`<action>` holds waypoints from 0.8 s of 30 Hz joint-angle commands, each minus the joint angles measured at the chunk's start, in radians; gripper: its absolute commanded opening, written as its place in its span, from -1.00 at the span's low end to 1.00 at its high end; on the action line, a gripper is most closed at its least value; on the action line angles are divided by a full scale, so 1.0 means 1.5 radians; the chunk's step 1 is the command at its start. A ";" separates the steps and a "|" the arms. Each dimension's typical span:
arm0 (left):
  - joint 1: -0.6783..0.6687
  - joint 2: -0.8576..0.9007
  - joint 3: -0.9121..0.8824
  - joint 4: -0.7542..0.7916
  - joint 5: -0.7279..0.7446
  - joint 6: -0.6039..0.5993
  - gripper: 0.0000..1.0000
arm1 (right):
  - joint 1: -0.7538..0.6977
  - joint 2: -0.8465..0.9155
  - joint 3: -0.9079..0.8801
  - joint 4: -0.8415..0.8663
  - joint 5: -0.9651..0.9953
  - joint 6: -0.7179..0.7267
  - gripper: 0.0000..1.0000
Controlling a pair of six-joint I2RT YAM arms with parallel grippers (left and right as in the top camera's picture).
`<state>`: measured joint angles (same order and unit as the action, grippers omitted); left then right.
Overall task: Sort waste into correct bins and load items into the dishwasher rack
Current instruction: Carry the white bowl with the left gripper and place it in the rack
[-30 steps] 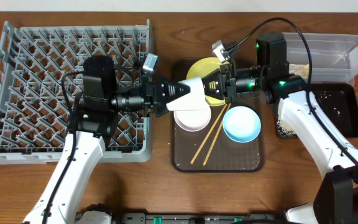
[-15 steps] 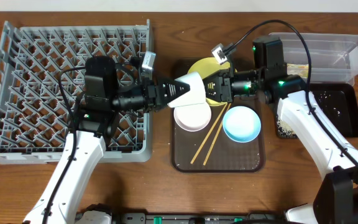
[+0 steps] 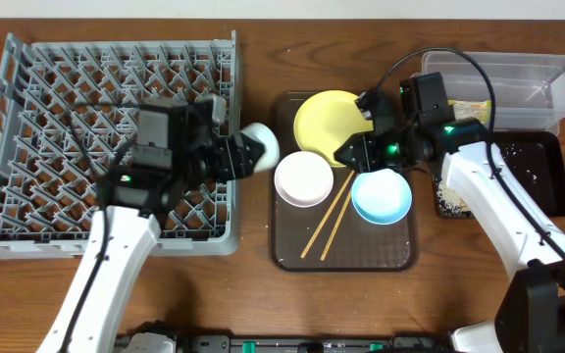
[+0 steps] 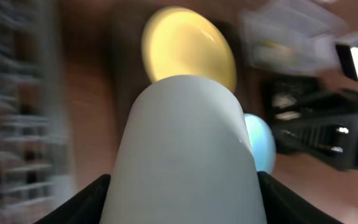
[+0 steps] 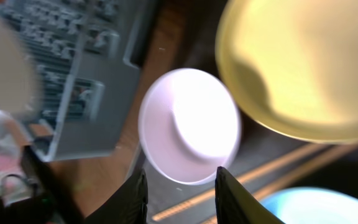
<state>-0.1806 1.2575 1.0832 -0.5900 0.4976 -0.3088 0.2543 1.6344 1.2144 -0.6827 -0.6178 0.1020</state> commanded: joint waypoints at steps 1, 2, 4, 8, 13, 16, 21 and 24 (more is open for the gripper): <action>0.001 -0.042 0.076 -0.043 -0.229 0.103 -0.73 | -0.012 0.003 0.001 -0.012 0.051 -0.024 -0.34; 0.002 -0.046 0.084 -0.057 -0.273 0.104 -0.75 | -0.012 0.003 0.001 -0.015 0.053 -0.025 -0.33; 0.008 -0.052 0.089 -0.082 -0.346 0.104 -0.77 | -0.012 0.003 0.001 -0.019 0.053 -0.027 -0.33; 0.040 -0.042 0.086 -0.163 -0.400 0.104 -0.76 | -0.012 0.003 0.001 -0.035 0.073 -0.026 -0.32; 0.098 0.009 0.082 -0.232 -0.402 0.103 -0.77 | -0.012 0.003 0.001 -0.053 0.096 -0.026 -0.32; 0.129 0.044 0.082 -0.242 -0.402 0.100 -0.77 | -0.012 0.003 0.001 -0.066 0.120 -0.026 -0.31; 0.171 0.100 0.082 -0.237 -0.403 0.100 -0.77 | -0.012 0.003 0.001 -0.086 0.160 -0.023 -0.33; 0.191 0.132 0.082 -0.237 -0.403 0.098 -0.77 | -0.013 -0.005 0.001 -0.094 0.173 -0.013 -0.34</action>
<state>0.0826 1.4261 1.2121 -0.9424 -0.0860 -0.1749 0.2424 1.6344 1.2144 -0.8185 -0.3992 0.0792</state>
